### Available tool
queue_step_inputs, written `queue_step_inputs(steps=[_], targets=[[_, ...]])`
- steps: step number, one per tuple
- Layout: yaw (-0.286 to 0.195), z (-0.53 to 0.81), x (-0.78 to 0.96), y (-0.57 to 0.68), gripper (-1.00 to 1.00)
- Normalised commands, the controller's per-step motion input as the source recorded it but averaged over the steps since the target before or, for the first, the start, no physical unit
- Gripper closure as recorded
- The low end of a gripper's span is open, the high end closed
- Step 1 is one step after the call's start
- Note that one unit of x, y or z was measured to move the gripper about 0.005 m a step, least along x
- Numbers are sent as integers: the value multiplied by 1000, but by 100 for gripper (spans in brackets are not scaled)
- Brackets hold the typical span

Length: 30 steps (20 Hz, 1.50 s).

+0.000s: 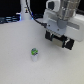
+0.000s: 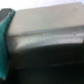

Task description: Open the kcup holder, insert the kcup into the holder, and close the kcup holder

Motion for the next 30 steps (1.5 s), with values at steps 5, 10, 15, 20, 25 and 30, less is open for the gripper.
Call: queue_step_inputs(steps=[5,10,15,20,25,30], targets=[[-83,200,284,-133,-100],[-130,314,286,-275,-100],[-189,377,223,-492,-100],[-220,327,136,-547,-100],[-242,216,89,-521,-100],[-280,51,-65,-442,-100]])
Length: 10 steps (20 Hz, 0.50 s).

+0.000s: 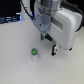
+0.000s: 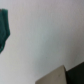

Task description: Open the kcup holder, insert the kcup into the holder, and close the kcup holder

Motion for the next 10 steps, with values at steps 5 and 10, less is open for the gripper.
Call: queue_step_inputs(steps=[5,10], targets=[[-292,-14,-100,-427,-100],[-296,-110,-132,-420,-100]])
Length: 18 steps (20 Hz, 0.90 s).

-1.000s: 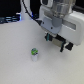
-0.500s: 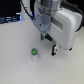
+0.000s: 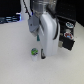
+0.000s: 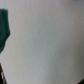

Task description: Open the kcup holder, insert the kcup into the holder, and close the kcup holder

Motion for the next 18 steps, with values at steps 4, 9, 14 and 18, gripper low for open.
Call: queue_step_inputs(steps=[4,9,14,18], targets=[[-293,-297,-149,-432,-100],[-231,-285,-47,-299,-100],[-124,-191,12,-30,-100],[-2,-29,-52,138,-100]])
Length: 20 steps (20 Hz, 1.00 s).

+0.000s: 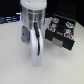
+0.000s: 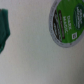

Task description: Open the kcup holder, insert the kcup into the holder, and close the kcup holder

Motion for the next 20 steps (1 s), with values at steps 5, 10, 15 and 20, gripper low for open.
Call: queue_step_inputs(steps=[5,10,15,20], targets=[[18,4,-71,210,-100],[0,-70,-188,101,-100],[0,-133,-326,71,-100],[0,-171,-283,33,-100]])
